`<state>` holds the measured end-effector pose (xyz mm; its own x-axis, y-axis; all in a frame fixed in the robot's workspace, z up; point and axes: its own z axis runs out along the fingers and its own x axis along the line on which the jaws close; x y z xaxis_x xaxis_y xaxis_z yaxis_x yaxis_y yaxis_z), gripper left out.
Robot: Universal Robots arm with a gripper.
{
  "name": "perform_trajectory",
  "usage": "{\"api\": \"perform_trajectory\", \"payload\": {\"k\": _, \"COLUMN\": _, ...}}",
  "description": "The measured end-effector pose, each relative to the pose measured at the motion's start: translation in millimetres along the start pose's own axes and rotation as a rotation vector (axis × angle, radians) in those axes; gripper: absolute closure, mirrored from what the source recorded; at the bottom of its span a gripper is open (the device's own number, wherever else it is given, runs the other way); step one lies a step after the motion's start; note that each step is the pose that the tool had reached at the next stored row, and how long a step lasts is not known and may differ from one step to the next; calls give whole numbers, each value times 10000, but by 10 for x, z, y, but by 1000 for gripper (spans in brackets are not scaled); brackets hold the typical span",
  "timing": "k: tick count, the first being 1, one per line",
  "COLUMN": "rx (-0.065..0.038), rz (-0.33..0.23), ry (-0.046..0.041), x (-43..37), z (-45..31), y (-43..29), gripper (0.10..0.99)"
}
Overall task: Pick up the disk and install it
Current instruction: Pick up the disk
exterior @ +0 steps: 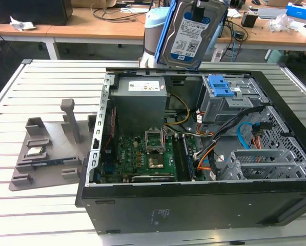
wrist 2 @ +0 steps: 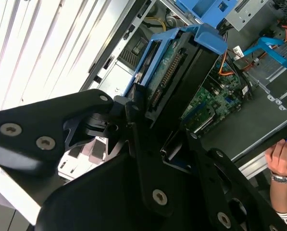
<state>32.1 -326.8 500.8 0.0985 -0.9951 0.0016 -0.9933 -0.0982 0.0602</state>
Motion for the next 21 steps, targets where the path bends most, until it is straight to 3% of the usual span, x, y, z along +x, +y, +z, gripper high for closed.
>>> {"api": "perform_trajectory", "payload": {"k": 12, "rx": 1, "rz": 0, "ry": -2, "x": 377, "z": 4, "y": 37, "gripper": 718}}
{"api": "perform_trajectory", "payload": {"k": 21, "rx": 0, "rz": 0, "ry": -1, "x": 588, "z": 6, "y": 58, "gripper": 718}}
